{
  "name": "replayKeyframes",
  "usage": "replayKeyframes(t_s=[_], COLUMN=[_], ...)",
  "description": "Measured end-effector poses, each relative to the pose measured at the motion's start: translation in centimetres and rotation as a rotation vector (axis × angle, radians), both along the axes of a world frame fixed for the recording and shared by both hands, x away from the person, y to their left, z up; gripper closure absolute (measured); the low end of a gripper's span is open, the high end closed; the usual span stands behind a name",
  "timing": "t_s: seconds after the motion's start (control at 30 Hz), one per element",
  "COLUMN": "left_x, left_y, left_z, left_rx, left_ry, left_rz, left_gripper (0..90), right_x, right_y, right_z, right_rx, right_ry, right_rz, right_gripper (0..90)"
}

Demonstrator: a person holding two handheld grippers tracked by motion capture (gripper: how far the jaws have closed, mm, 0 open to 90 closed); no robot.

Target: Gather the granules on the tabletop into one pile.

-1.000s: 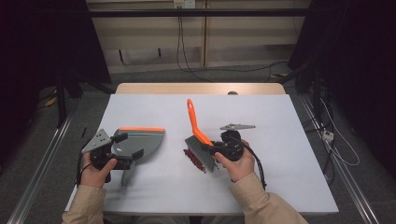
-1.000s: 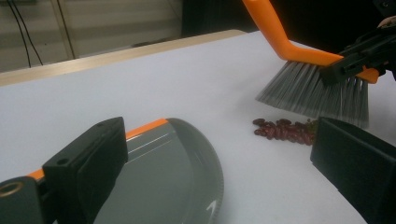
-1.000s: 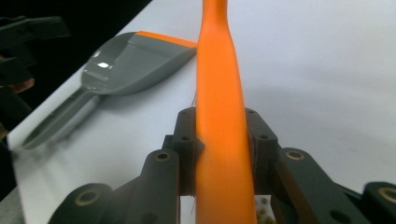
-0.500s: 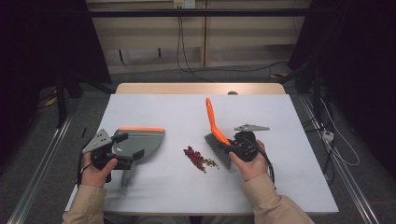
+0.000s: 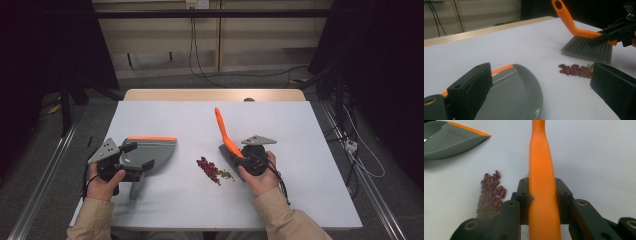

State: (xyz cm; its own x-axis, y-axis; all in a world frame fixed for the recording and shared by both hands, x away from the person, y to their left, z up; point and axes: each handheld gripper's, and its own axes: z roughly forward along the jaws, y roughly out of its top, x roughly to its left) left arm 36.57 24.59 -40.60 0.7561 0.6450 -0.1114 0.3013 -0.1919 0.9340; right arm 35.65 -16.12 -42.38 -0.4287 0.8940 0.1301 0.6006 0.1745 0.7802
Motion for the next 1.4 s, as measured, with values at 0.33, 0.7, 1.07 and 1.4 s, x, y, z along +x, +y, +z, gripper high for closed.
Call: replayKeyframes(t_s=[0.33, 0.7, 1.07, 1.4], left_x=[0.0, 0.0, 0.0, 0.0], left_y=[0.0, 0.0, 0.0, 0.0], left_z=[0.0, 0.0, 0.0, 0.0], left_rx=[0.002, 0.002, 0.002, 0.003], left_ry=[0.0, 0.0, 0.001, 0.0], left_rz=[-0.001, -0.002, -0.002, -0.001], left_gripper=[4.3, 4.4, 4.4, 4.5], right_x=[-0.4, -0.3, -0.4, -0.1], right_y=[2.8, 3.4, 3.6, 2.6], right_z=[0.0, 0.0, 0.0, 0.9], right_rx=[-0.036, -0.038, -0.02, 0.043], right_ry=[-0.021, -0.027, -0.03, -0.048], right_rz=[0.048, 0.048, 0.054, 0.072], right_gripper=[71.5, 71.5, 71.4, 71.4])
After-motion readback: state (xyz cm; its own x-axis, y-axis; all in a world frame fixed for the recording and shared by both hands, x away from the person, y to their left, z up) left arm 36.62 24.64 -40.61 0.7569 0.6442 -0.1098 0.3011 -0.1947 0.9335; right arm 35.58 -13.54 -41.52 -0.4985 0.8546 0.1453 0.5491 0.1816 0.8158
